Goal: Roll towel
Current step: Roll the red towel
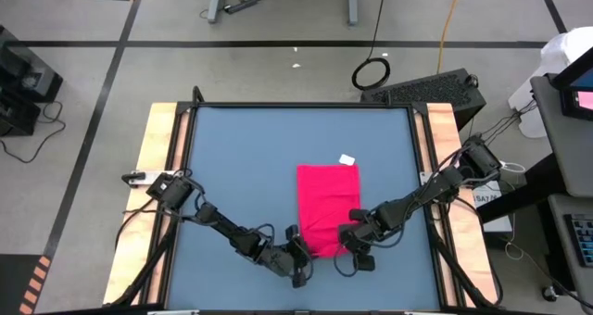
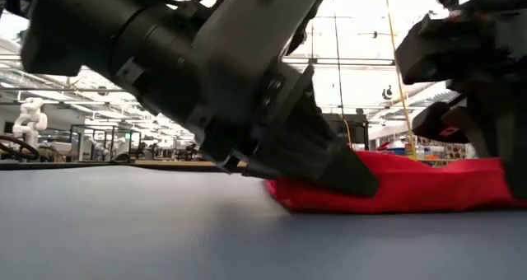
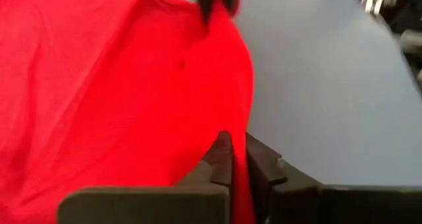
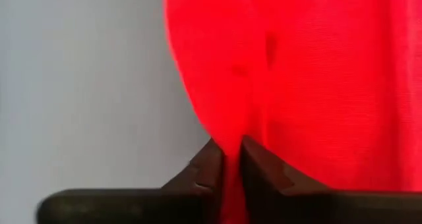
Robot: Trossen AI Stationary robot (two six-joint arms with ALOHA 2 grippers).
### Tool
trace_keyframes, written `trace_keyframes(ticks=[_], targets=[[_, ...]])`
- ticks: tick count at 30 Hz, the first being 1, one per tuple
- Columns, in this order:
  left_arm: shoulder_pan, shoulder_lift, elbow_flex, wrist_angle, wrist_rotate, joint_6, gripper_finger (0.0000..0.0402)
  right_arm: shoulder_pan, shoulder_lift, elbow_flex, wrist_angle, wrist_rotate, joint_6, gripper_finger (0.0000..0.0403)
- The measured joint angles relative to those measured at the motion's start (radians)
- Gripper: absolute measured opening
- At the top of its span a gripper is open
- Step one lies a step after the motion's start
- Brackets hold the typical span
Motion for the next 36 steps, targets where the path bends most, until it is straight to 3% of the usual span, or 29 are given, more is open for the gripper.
trace_keyframes(ticks=[5,9,15,20,36], targets=[[0.036,-0.007,0.0,-0.019,0.108,-0.168,0.0031,0.063,-0.03,0.002,-0.04,0.05,0.001,0.0098],[0.067,-0.013,0.004,-0.053,0.142,-0.287,0.002,0.158,-0.043,0.002,-0.072,0.13,0.02,0.0155],[0.102,-0.016,0.004,-0.057,0.19,-0.346,0.0012,0.288,-0.045,0.002,-0.092,0.322,0.059,0.0213],[0.113,-0.016,0.003,-0.059,0.216,-0.376,0.0018,0.35,-0.042,0.002,-0.108,0.478,0.105,0.022],[0.152,-0.014,0.003,-0.096,0.25,-0.504,0.002,0.402,0.016,0.002,-0.168,0.627,0.08,0.0193]])
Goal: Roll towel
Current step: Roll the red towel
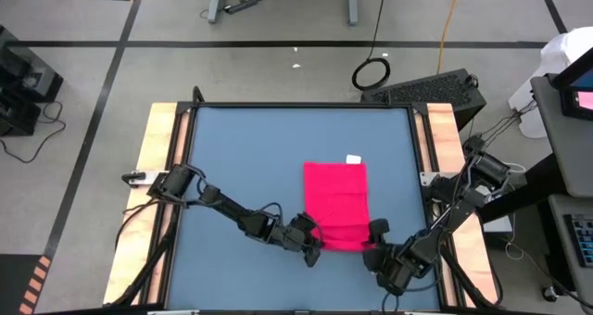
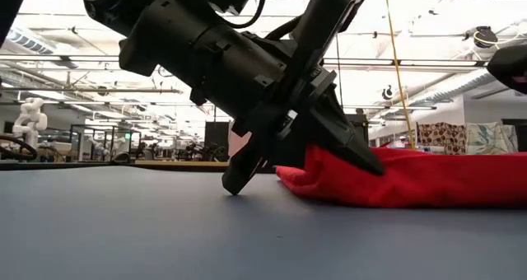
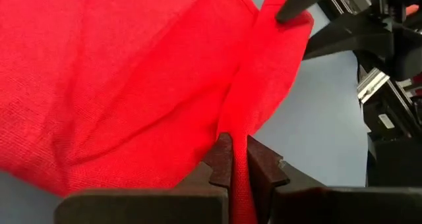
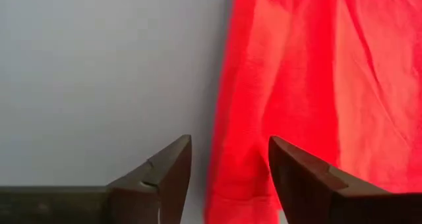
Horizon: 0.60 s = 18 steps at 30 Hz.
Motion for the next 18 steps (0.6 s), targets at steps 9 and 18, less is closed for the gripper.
trace_keyframes(ticks=[9,18], targets=[[0.001,-0.001,0.0,-0.018,-0.012,-0.036,0.002,-0.087,0.001,0.0,-0.015,-0.127,0.049,0.0109],[-0.019,0.002,-0.003,-0.01,-0.043,0.063,0.004,-0.184,-0.001,0.0,0.01,-0.294,-0.018,0.0007]])
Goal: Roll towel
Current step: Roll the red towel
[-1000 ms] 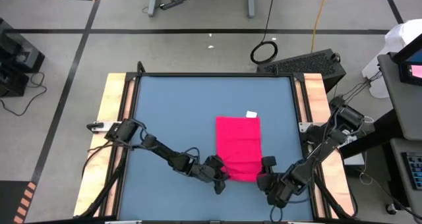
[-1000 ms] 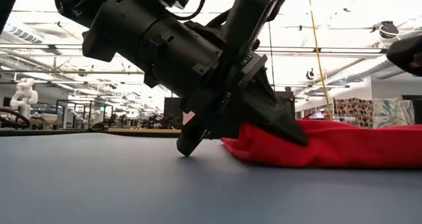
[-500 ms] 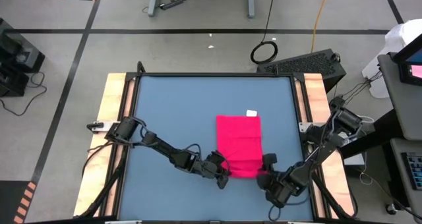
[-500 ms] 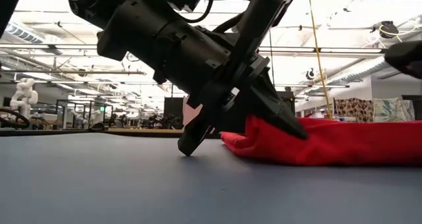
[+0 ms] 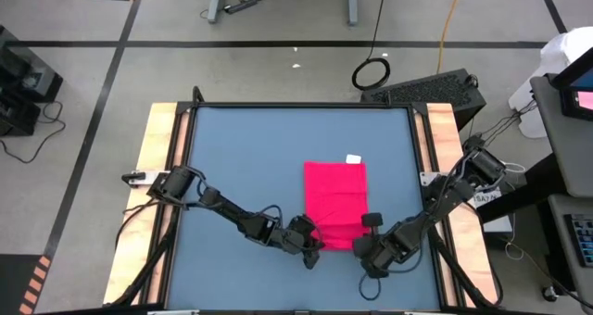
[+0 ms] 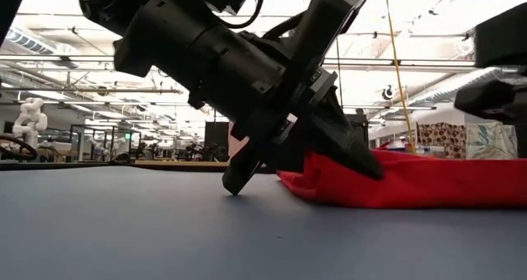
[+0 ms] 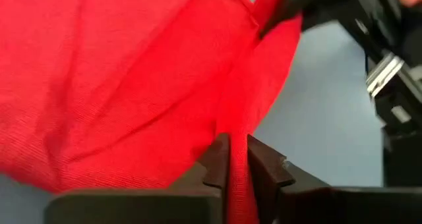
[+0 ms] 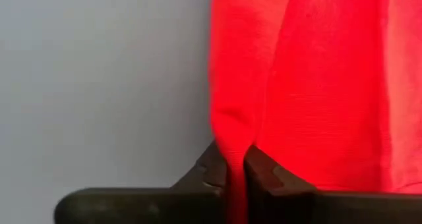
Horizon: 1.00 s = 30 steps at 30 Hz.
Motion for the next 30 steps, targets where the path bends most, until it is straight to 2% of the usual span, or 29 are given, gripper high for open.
trace_keyframes(ticks=[5,9,13,16,18,23,30], targets=[[-0.016,-0.021,-0.001,-0.015,-0.027,0.095,0.011,-0.065,-0.003,0.002,0.005,-0.12,-0.022,0.0016],[-0.029,-0.085,-0.008,-0.101,-0.156,0.169,0.017,-0.096,-0.003,0.001,0.017,-0.182,-0.057,0.001],[-0.064,-0.144,-0.006,-0.124,-0.244,0.291,0.0209,-0.123,-0.009,0.001,0.018,-0.236,-0.074,0.0005],[-0.104,-0.143,-0.004,-0.07,-0.313,0.423,0.022,-0.148,-0.021,-0.001,0.017,-0.264,-0.085,0.0005],[-0.128,-0.133,-0.004,-0.031,-0.325,0.513,0.0222,-0.162,-0.025,-0.002,0.015,-0.272,-0.084,0.0006],[-0.159,-0.114,-0.003,-0.032,-0.362,0.628,0.0222,-0.173,-0.03,-0.003,0.014,-0.269,-0.107,0.0006],[-0.135,-0.065,-0.001,-0.038,-0.301,0.746,0.0222,-0.175,-0.03,-0.003,0.018,-0.263,-0.09,0.0006]])
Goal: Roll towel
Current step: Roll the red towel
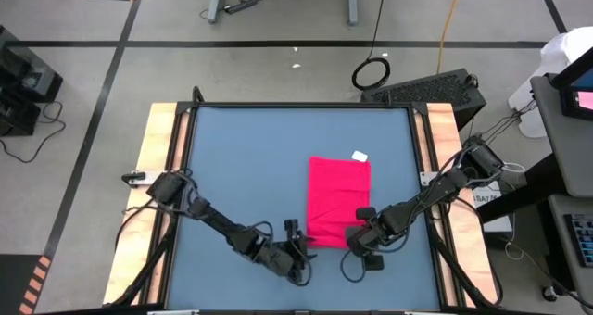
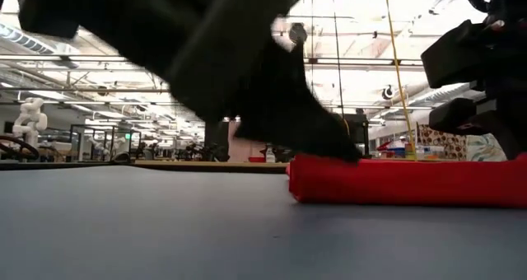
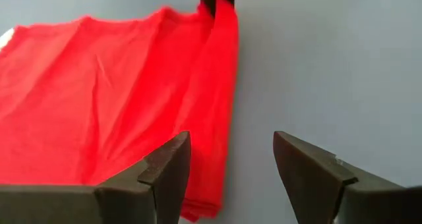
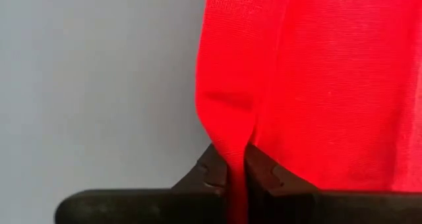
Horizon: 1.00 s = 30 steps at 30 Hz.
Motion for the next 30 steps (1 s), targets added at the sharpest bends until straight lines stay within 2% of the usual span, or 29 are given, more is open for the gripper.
trace_keyframes(ticks=[8,17,23,26,30], targets=[[0.028,0.018,0.0,-0.027,-0.031,-0.062,0.0212,0.0,-0.001,0.0,0.013,0.004,0.004,0.0006],[0.057,0.018,0.0,-0.078,0.018,-0.03,0.0198,0.0,-0.002,0.0,0.021,0.007,-0.014,0.0006],[0.096,0.017,0.0,-0.085,0.136,-0.075,0.0193,0.0,-0.002,0.0,0.021,0.007,-0.022,0.0006],[0.112,0.016,0.001,-0.095,0.157,-0.093,0.0165,0.001,-0.002,0.0,0.021,0.01,-0.021,0.0008],[0.136,0.014,0.002,-0.098,0.207,-0.128,0.0097,0.014,-0.007,0.0,0.016,0.039,-0.002,0.0028]])
